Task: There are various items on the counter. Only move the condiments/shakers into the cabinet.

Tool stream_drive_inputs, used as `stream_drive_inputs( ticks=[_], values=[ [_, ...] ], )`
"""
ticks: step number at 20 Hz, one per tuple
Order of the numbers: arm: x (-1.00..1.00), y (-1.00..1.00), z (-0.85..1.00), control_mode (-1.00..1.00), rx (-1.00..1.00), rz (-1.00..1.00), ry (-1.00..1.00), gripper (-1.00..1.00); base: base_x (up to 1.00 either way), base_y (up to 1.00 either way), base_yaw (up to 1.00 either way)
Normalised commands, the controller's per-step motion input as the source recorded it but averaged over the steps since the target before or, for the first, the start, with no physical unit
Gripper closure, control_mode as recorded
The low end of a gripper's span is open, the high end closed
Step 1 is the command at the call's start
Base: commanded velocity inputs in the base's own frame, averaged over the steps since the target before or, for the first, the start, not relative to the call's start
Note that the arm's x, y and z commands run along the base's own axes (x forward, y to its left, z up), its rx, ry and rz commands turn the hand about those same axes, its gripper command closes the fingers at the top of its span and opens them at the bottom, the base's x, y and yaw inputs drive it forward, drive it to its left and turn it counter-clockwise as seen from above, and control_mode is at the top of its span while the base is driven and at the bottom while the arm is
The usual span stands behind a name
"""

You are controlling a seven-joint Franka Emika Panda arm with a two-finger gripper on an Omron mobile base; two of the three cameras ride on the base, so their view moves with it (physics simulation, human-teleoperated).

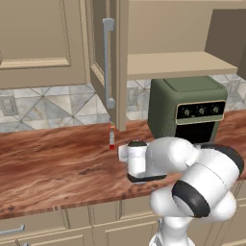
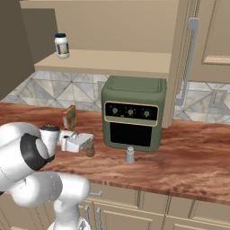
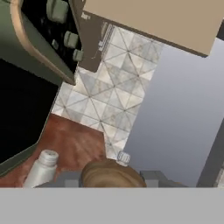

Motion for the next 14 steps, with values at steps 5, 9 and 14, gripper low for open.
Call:
stream_drive_inputs(
  ticks=[5, 9, 14],
  values=[
    [-0.16, 0.02, 0.93, -1.00, 0.00, 0.46, 0.08, 1.00, 0.00, 0.00, 0.00],
    [-0.01, 0.08, 0.91, -1.00, 0.00, 0.47, 0.21, 1.00, 0.00, 0.00, 0.00],
    [-0.05, 0.01, 0.98, -1.00, 0.02, 0.44, 0.15, 1.00, 0.00, 0.00, 0.00]
  ],
)
